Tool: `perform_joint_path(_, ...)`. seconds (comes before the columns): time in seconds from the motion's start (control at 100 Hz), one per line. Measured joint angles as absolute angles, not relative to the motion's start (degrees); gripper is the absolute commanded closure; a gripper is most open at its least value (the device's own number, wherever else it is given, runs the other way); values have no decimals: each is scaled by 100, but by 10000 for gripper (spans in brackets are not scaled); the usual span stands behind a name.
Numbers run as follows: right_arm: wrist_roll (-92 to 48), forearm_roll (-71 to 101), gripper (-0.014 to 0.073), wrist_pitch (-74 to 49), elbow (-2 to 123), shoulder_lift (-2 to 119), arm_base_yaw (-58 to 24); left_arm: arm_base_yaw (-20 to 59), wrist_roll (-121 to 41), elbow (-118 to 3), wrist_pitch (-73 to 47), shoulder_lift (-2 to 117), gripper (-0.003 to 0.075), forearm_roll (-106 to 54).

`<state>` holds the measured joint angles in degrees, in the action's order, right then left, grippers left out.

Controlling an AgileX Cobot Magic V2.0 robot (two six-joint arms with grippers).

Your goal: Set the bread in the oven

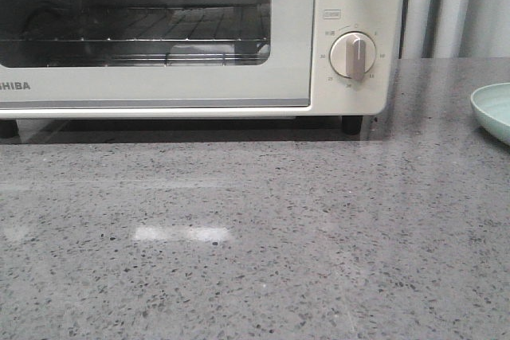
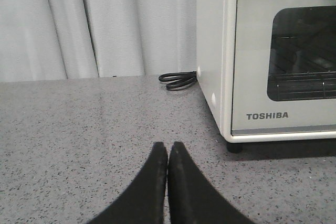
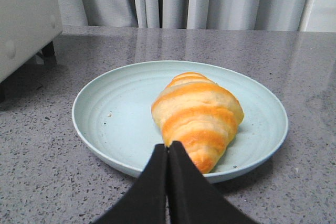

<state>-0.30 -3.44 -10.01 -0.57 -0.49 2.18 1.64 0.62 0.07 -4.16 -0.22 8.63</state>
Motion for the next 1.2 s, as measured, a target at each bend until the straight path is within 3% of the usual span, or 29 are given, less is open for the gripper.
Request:
perform_joint_path(0.73, -30, -344, 669, -929, -57, -49, 218, 164, 62, 7, -416, -22, 741, 853)
perform_joint_path(0.96, -30, -344, 670, 449, -57, -49, 218, 164, 62, 7, -201, -22, 741, 737)
perform_joint_path(1.2, 214, -238, 670, 1609, -57, -49, 218, 164, 62, 7, 793, -22, 741, -352)
